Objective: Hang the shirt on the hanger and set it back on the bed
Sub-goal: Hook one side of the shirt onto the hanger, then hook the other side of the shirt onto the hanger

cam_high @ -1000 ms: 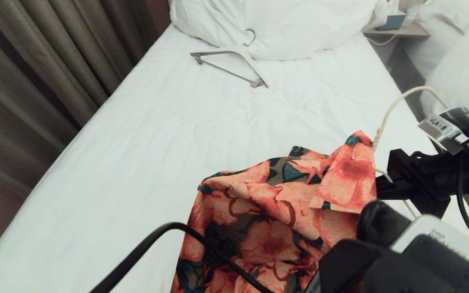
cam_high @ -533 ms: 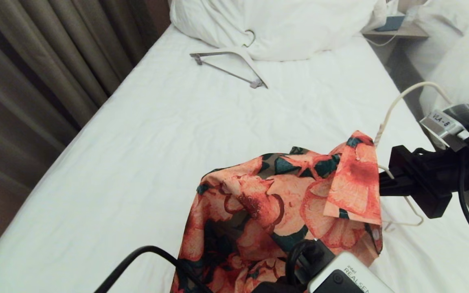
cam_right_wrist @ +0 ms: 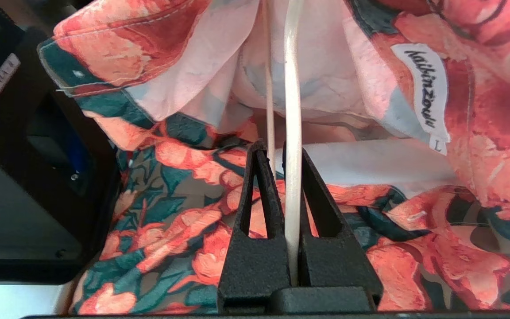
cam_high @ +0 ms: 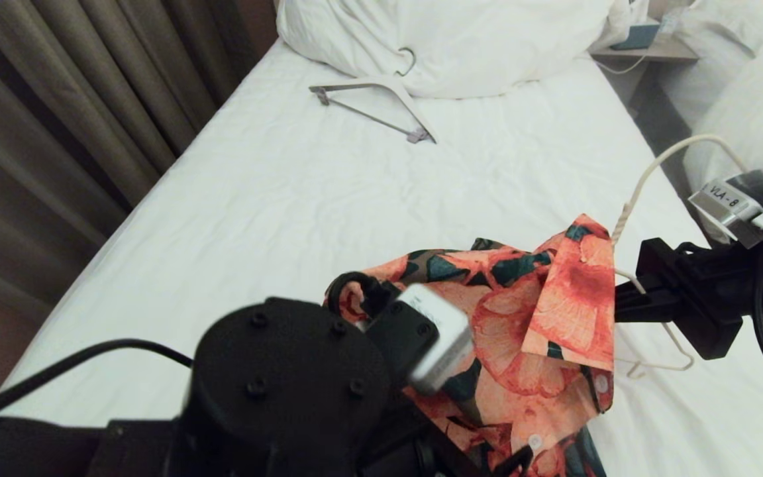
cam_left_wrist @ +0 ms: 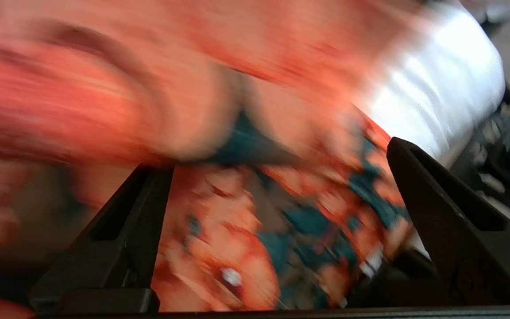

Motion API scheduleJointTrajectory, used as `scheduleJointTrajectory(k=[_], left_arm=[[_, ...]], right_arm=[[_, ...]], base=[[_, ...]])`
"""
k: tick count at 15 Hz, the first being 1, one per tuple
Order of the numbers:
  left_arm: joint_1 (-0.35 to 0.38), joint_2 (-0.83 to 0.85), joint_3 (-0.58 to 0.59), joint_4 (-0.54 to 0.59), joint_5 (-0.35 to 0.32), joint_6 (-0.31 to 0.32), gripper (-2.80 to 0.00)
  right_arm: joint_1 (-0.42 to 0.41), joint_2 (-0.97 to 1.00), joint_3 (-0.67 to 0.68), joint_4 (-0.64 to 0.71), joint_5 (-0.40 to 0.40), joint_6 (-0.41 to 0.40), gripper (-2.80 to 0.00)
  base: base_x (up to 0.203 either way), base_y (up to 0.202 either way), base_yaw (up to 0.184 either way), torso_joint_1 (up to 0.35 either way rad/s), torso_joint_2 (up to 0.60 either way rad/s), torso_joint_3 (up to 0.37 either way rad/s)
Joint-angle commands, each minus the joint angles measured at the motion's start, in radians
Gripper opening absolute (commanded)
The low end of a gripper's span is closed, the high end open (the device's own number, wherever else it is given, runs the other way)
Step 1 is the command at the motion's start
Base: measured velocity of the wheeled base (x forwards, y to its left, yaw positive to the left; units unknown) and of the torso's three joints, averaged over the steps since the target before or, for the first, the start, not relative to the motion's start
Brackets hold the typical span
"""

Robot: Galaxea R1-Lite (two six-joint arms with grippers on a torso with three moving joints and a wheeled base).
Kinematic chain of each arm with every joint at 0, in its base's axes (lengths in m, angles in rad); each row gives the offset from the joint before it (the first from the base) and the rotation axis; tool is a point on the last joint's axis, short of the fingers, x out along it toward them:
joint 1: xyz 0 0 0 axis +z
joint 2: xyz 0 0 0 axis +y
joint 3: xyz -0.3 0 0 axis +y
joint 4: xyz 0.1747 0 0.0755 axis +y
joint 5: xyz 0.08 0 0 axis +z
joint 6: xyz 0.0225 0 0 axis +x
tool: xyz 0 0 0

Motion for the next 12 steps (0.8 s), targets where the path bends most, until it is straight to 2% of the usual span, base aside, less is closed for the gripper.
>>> scheduleJointTrajectory(k=[1,3,4,5,8,12], left_arm=[[0.088,-0.014,-0.013,-0.005,-0.067,-0.001,0.0],[0.095,-0.066,-0.008,0.009,-0.068,-0.001,0.0],[0.091,-0.11,0.014,0.031,-0.059,-0.001,-1.96],[0.082,-0.169,0.043,0.065,-0.042,0.0,-2.8],[0.074,-0.394,0.139,0.2,-0.009,0.0,-2.8],[0.13,-0.626,0.183,0.399,0.001,-0.002,-2.8]], right_arm=[[0.002,-0.025,0.011,0.003,0.007,-0.002,-2.8],[0.001,-0.045,0.023,0.003,0.007,0.005,-2.8],[-0.007,-0.049,0.034,0.001,0.007,0.003,-2.8],[-0.016,-0.049,0.04,-0.001,0.007,0.001,-2.8],[-0.034,-0.056,0.039,-0.003,0.007,-0.003,-2.8],[0.045,-0.065,0.053,-0.001,0.007,0.002,-2.8]], base=[[0.0,0.0,0.0,0.0,0.0,0.0],[0.0,0.0,0.0,0.0,0.0,0.0],[0.0,0.0,0.0,0.0,0.0,0.0],[0.0,0.0,0.0,0.0,0.0,0.0],[0.0,0.0,0.0,0.0,0.0,0.0],[0.0,0.0,0.0,0.0,0.0,0.0]])
